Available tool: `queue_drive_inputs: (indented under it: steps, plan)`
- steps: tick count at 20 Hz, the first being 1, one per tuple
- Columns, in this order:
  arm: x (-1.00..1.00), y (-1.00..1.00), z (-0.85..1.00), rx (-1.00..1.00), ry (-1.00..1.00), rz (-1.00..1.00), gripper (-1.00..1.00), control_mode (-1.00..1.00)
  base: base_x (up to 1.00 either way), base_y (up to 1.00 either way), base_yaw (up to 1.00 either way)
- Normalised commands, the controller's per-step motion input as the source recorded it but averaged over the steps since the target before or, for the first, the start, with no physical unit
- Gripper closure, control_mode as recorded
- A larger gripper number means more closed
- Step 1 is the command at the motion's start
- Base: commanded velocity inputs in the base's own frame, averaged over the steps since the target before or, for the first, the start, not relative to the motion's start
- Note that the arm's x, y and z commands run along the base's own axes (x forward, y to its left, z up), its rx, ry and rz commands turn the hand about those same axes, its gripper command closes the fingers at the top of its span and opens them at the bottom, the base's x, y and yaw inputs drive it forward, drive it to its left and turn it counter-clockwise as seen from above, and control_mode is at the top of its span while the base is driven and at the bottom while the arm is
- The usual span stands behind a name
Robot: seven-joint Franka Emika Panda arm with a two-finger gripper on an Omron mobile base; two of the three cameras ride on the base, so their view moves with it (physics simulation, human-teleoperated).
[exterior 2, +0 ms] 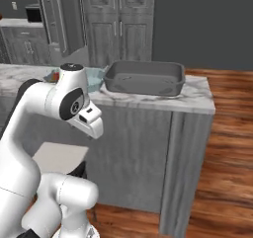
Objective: Place the cold items (mango and lime) from the fridge in one tupperware on the dining counter. Place the warm items (hot dog and kebab skewer) in the stove area in another tupperware.
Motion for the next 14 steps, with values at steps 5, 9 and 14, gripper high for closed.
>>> queue_drive_inputs:
  steps: [5,9,14]
  plan:
    - [0.00,0.00,0.00,0.00,0.00,0.00,-1.00,1.00,-0.06,-1.00,0.12]
    - [0.00,0.00,0.00,0.00,0.00,0.00,-1.00,1.00,-0.01,-1.00,0.10]
    - [0.00,0.00,0.00,0.00,0.00,0.00,-1.00,1.00,-0.04,-1.00,0.07]
